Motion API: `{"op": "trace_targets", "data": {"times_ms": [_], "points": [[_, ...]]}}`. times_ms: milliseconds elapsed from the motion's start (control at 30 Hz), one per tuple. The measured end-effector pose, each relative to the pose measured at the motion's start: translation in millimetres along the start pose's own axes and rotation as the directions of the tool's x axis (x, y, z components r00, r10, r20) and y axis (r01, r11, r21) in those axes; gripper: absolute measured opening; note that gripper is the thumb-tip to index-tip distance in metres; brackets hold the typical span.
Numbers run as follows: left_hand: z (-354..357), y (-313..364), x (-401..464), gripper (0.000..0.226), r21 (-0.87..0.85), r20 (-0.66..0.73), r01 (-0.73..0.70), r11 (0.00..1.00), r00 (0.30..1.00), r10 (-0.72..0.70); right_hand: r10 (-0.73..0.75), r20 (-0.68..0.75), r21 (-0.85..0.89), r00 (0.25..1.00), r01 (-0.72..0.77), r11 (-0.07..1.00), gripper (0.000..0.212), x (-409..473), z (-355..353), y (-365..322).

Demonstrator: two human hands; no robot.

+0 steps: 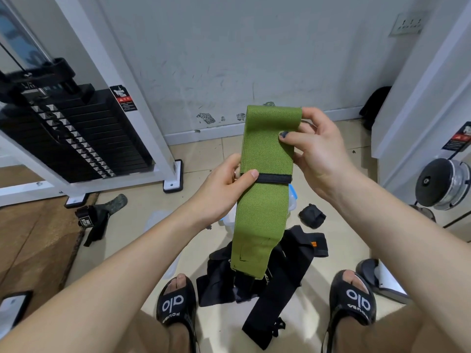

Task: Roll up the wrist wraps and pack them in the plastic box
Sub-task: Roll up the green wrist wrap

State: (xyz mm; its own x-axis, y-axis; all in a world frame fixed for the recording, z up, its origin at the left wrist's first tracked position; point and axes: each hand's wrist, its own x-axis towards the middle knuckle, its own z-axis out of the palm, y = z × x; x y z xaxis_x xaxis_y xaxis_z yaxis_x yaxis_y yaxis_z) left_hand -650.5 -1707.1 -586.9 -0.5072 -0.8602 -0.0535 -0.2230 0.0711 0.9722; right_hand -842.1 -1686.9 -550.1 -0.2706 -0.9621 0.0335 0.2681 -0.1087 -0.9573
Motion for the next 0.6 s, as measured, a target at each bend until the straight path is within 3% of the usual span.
{"op": "trace_targets", "data": {"times_ms": [133, 267, 400, 600], "points": [[2, 10, -5, 0.037, -0.040, -0.056, -0.079, 0.996, 0.995, 0.077, -0.050, -0.022, -0.096, 0.998, 0.048, 0.994, 0.038, 3, -2, 8], [2, 19, -9, 0.037, 0.105, -0.051, -0.170, 0.980, 0.983, 0.176, -0.128, -0.024, -0.187, 0.991, 0.121, 0.975, 0.037, 3, -1, 12], [-2, 15, -7, 0.039, 0.018, -0.011, -0.107, 0.994, 0.994, 0.107, -0.155, -0.016, -0.205, 0.988, 0.148, 0.967, 0.035, 0, 0, 15], [-6, 17, -3, 0.056, -0.026, -0.038, -0.029, 0.999, 0.999, 0.028, -0.020, 0.047, -0.126, 0.999, 0.026, 0.992, 0.029, -2, 1, 12]]}}
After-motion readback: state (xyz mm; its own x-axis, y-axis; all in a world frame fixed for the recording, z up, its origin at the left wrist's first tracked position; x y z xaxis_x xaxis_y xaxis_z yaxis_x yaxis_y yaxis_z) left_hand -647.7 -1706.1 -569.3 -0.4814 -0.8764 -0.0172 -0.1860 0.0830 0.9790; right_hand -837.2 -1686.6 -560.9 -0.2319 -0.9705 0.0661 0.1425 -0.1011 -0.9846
